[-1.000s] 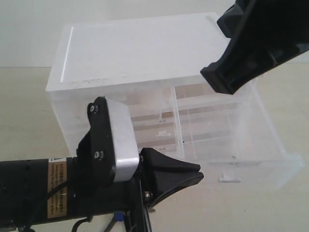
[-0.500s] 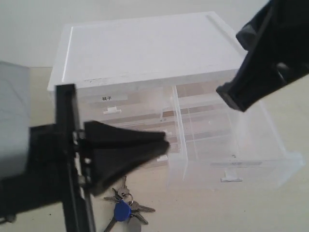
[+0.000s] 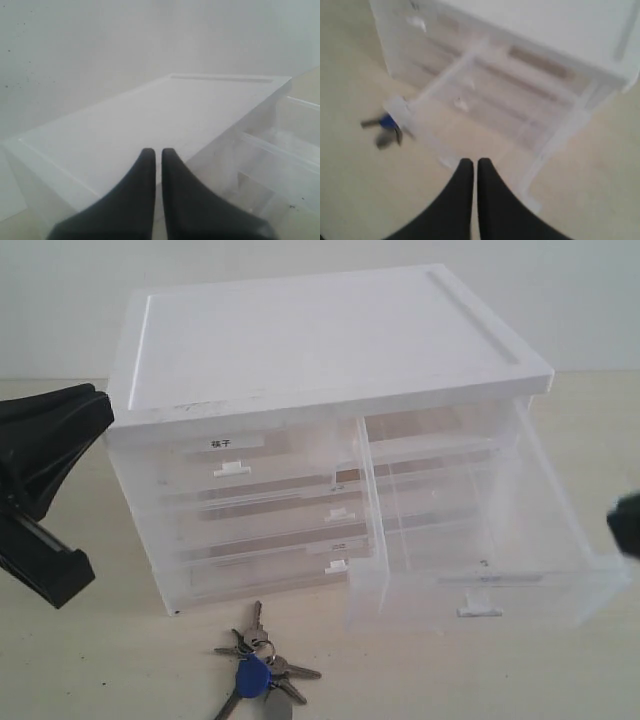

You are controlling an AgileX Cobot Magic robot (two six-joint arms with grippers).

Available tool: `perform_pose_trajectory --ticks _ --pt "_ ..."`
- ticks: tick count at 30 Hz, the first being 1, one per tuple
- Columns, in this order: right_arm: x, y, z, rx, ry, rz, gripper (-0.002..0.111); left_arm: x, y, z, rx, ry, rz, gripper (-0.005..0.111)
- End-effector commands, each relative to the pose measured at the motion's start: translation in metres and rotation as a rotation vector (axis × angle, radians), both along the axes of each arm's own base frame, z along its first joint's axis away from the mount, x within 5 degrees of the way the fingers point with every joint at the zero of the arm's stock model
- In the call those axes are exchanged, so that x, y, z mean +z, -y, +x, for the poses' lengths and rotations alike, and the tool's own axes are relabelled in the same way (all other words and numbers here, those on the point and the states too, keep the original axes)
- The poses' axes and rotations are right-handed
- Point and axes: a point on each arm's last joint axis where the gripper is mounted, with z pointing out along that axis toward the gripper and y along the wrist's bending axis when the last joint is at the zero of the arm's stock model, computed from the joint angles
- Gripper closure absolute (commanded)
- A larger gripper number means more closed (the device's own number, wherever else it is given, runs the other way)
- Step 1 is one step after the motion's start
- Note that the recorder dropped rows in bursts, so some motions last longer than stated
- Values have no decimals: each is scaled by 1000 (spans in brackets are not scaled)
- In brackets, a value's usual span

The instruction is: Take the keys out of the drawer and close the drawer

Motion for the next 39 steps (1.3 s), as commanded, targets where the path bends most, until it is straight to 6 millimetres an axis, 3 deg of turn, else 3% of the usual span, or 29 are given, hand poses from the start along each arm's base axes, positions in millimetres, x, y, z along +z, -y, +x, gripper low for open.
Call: perform_pose_trajectory --ticks 1,5,9,14,27,30,32,33,36,39 --pt "-50 -24 2 67 -151 -270 108 0 -2 2 23 2 -25 102" --pt "-76 -55 14 106 -170 -443 108 -1 -1 2 20 -4 -21 102" --pt "-88 -66 27 70 -113 -550 108 -1 -1 2 18 -1 -14 102" --pt "-74 -57 40 -98 8 -624 108 0 -1 2 20 5 -16 102" --pt "-55 -55 51 -173 186 -552 108 -1 -1 1 14 -4 -10 102" --pt "-19 -54 39 -117 334 -381 108 -2 -1 1 13 -8 -12 102" --pt "24 -23 43 -337 605 -203 108 -2 -7 5 86 -6 -61 102" --pt "33 -12 47 -407 652 -175 108 -2 -9 7 122 -2 -67 102" --pt "48 16 61 -471 555 -51 108 4 -12 23 214 -79 -88 102" --pt "61 26 83 -508 494 33 108 27 -12 47 234 -159 -78 102"
